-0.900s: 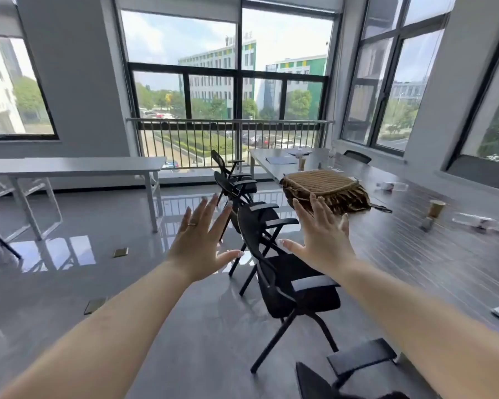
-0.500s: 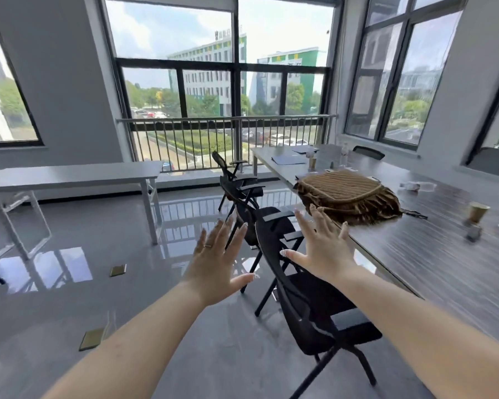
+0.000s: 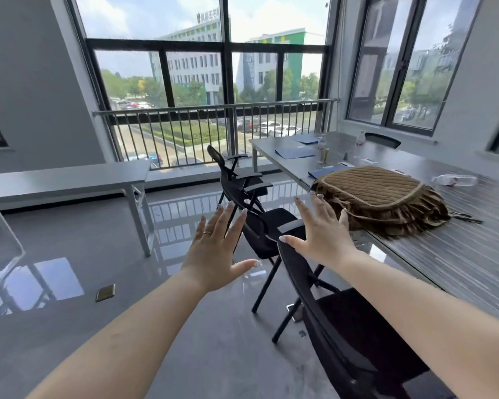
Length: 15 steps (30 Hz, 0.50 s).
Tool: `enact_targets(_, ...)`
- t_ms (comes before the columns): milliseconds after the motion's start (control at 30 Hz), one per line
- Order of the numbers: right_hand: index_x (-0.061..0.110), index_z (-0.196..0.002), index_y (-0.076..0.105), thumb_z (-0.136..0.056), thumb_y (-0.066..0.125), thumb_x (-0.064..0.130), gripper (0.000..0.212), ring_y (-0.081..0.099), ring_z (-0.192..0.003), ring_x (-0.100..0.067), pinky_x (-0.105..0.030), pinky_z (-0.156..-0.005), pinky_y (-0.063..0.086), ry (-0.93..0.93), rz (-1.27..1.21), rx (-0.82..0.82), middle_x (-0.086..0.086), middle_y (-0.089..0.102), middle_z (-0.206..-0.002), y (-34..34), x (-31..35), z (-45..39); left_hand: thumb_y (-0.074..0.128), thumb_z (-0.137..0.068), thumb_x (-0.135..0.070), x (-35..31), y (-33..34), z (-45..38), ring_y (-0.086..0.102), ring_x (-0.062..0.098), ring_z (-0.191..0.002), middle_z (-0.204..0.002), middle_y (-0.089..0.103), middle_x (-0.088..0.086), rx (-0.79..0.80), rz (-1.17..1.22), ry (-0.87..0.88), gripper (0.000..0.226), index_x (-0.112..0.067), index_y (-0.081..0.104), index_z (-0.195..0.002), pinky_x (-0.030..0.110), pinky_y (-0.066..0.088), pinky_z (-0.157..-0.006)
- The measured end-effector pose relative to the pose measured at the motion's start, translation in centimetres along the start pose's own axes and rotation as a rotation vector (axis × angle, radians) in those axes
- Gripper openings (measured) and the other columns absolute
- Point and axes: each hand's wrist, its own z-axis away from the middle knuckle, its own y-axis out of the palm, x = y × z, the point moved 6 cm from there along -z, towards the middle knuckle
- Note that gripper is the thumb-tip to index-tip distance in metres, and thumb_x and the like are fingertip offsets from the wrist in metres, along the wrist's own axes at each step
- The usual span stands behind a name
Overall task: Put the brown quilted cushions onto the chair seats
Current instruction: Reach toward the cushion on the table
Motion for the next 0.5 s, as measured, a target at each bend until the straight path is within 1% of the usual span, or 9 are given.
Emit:
enact_targets(67, 0.031, -0.151, -0.003, -0.082, 0.04, 0.072, 0.091, -0.004, -0.148, -0.026, -0.063, -0.112, 0.002, -0.005, -0.011, -0.001, -0.008, -0.003, -0.161, 1.4, 0.3, -4.3, 0.01, -0.068, -0.085, 2.3, 1.3, -3.7, -0.022, 0.02, -0.145, -0.156, -0.026, 0.001, 0.002, 0.0, 0.0, 0.102, -0.028, -0.027, -0.143, 0.045, -0.009, -0.119)
enact_targets(133, 0.031, -0.151, -0.003, -0.083, 0.04, 0.071, 0.09, -0.003, -0.148, -0.028, -0.062, -0.113, 0.004, -0.008, -0.005, 0.008, -0.008, -0.002, -0.161, 2.8, 0.6, -9.4, 0.007, -0.067, -0.083, 4.8, 2.6, -8.2, -0.021, 0.021, -0.146, -0.153, -0.03, -0.001, 0.009, -0.003, 0.003, 0.099, -0.028, -0.031, -0.14, 0.044, -0.01, -0.119)
enact_targets(233, 0.031, -0.151, -0.005, -0.083, 0.038, 0.072, 0.09, -0.002, -0.148, -0.028, -0.062, -0.114, 0.005, -0.011, 0.014, 0.024, -0.008, -0.003, -0.161, 4.3, 1.0, -16.6, 0.005, -0.064, -0.088, 8.3, 3.8, -14.5, -0.024, 0.019, -0.145, -0.151, -0.034, -0.003, 0.022, 0.0, -0.005, 0.102, -0.03, -0.034, -0.137, 0.045, -0.01, -0.119)
enact_targets(333, 0.032, -0.151, -0.006, -0.083, 0.037, 0.072, 0.09, -0.003, -0.148, -0.028, -0.062, -0.114, 0.003, -0.006, 0.01, 0.035, -0.008, -0.004, -0.161, 5.4, 0.7, -22.0, -0.003, -0.06, -0.087, 10.8, 4.8, -19.6, -0.024, 0.019, -0.145, -0.156, -0.028, 0.0, 0.024, 0.013, 0.015, 0.102, -0.029, -0.032, -0.139, 0.045, -0.011, -0.119)
enact_targets(433, 0.031, -0.151, -0.004, -0.083, 0.039, 0.072, 0.09, -0.004, -0.148, -0.028, -0.063, -0.113, 0.002, 0.034, 0.007, 0.022, -0.007, -0.005, -0.161, 6.9, -1.0, -27.4, -0.015, -0.054, -0.089, 13.2, 7.0, -25.7, -0.027, 0.017, -0.143, -0.156, -0.029, -0.001, 0.017, 0.029, 0.05, 0.105, -0.03, -0.034, -0.138, 0.044, -0.011, -0.119)
enact_targets(500, 0.031, -0.151, -0.004, -0.083, 0.04, 0.072, 0.09, -0.003, -0.148, -0.027, -0.063, -0.113, 0.001, 0.067, 0.017, 0.025, -0.007, -0.005, -0.161, 7.9, -2.2, -30.1, -0.013, -0.054, -0.09, 14.4, 8.6, -29.4, -0.026, 0.017, -0.143, -0.156, -0.028, -0.001, 0.009, 0.047, 0.072, 0.104, -0.03, -0.036, -0.137, 0.044, -0.011, -0.119)
